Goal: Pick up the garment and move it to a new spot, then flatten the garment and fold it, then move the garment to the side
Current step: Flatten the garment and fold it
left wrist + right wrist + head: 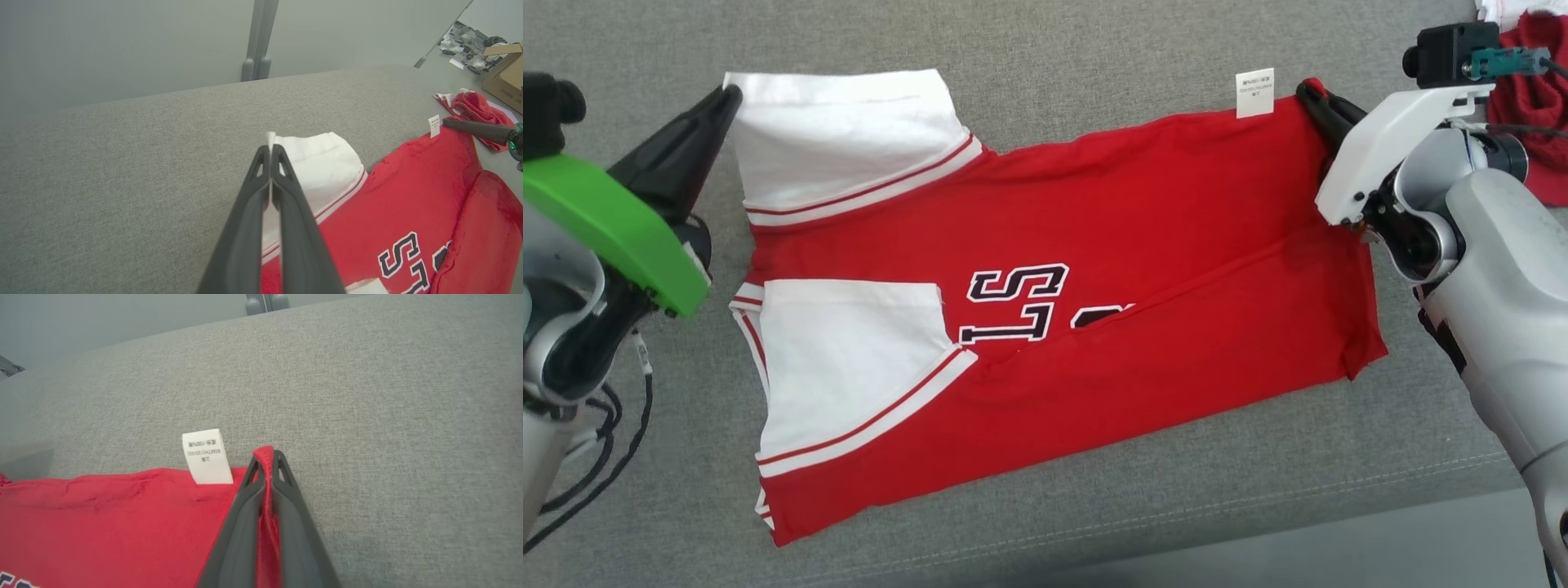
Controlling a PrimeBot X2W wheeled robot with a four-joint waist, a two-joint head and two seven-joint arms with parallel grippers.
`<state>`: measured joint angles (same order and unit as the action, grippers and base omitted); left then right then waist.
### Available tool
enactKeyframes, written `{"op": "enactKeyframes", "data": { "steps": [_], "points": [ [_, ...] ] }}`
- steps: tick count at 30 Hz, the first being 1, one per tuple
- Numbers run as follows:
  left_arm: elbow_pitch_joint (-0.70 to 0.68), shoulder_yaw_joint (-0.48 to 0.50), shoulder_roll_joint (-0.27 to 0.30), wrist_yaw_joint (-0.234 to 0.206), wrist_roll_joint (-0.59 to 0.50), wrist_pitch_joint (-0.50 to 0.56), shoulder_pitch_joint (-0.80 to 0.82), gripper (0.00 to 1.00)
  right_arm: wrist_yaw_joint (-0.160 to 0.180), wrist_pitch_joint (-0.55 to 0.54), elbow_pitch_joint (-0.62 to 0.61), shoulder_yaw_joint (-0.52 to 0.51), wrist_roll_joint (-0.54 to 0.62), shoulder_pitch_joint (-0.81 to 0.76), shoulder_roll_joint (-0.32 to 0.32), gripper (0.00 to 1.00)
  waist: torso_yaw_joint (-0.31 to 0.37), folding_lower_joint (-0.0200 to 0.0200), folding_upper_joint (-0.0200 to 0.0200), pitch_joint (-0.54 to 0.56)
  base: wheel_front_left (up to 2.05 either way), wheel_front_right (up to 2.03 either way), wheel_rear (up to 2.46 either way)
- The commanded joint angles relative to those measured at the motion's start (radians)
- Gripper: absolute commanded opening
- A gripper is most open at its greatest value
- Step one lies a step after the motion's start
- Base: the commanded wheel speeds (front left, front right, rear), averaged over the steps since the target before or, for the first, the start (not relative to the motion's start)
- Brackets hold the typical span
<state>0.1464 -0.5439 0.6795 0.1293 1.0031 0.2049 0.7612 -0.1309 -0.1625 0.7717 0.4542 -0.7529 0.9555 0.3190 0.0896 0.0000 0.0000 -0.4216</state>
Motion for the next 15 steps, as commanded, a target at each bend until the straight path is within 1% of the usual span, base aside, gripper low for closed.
{"op": "enactKeyframes", "data": {
  "steps": [1, 4, 6, 11, 15],
  "points": [
    [-0.023, 0.009, 0.019, 0.002, 0.014, -0.011, -0.034, 0.0, 0.0, 0.017, -0.022, 0.003, -0.013, -0.027, 0.01, 0.0, 0.009, 0.0, 0.0, 0.018, 0.0, 0.0, 0.0],
    [-0.117, 0.022, 0.058, -0.018, 0.023, -0.037, -0.12, 0.0, 0.0, 0.053, -0.088, 0.004, -0.039, -0.09, 0.026, 0.0, 0.014, 0.0, 0.0, 0.043, 0.0, 0.0, 0.0],
    [-0.183, 0.036, 0.087, -0.041, 0.029, -0.057, -0.188, 0.0, 0.0, 0.076, -0.133, -0.002, -0.055, -0.136, 0.038, 0.0, 0.016, 0.0, 0.0, 0.062, 0.0, 0.0, 0.0],
    [-0.351, 0.065, 0.141, -0.116, 0.035, -0.126, -0.378, 0.0, 0.0, 0.124, -0.243, -0.033, -0.068, -0.27, 0.069, 0.0, 0.015, 0.0, 0.0, 0.117, 0.0, 0.0, 0.0],
    [-0.459, 0.069, 0.163, -0.17, 0.04, -0.175, -0.525, 0.0, 0.0, 0.14, -0.323, -0.077, -0.064, -0.381, 0.077, 0.0, 0.009, 0.0, 0.0, 0.16, 0.0, 0.0, 0.0]
  ]
}}
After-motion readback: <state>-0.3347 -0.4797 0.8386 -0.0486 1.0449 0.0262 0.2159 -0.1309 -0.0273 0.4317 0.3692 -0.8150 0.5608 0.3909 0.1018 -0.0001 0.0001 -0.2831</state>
